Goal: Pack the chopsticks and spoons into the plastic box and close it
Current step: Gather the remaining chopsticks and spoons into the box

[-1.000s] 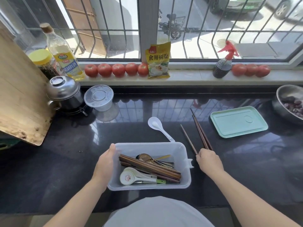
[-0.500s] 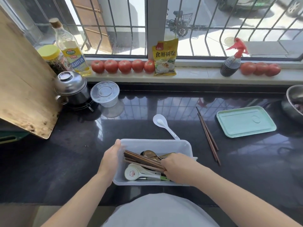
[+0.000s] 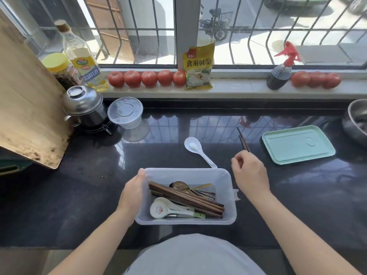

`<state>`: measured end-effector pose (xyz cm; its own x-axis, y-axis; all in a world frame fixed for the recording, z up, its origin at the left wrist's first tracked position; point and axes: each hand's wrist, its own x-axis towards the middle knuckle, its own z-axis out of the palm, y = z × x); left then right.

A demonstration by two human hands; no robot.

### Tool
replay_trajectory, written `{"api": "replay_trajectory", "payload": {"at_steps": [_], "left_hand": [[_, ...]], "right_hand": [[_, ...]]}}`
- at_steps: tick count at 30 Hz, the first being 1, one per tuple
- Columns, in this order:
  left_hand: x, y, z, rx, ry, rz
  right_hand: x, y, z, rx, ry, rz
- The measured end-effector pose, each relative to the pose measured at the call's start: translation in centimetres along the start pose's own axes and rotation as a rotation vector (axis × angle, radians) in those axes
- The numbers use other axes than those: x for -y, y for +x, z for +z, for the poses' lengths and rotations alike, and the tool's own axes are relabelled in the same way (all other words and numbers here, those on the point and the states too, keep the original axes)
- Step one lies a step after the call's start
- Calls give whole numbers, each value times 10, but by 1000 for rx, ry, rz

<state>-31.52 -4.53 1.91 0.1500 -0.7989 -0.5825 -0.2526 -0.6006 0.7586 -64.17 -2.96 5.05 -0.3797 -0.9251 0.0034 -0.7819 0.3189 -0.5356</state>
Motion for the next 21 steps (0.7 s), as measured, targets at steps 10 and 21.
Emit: {"api": "replay_trajectory", "payload": {"at_steps": [10,21], "left_hand": [[1,2,-2,-4,28,9],[0,1,-3,-5,22,23]], "right_hand": [[-123,-11,35,131,-393,187],[-57,3,2,38,-191,333]]}}
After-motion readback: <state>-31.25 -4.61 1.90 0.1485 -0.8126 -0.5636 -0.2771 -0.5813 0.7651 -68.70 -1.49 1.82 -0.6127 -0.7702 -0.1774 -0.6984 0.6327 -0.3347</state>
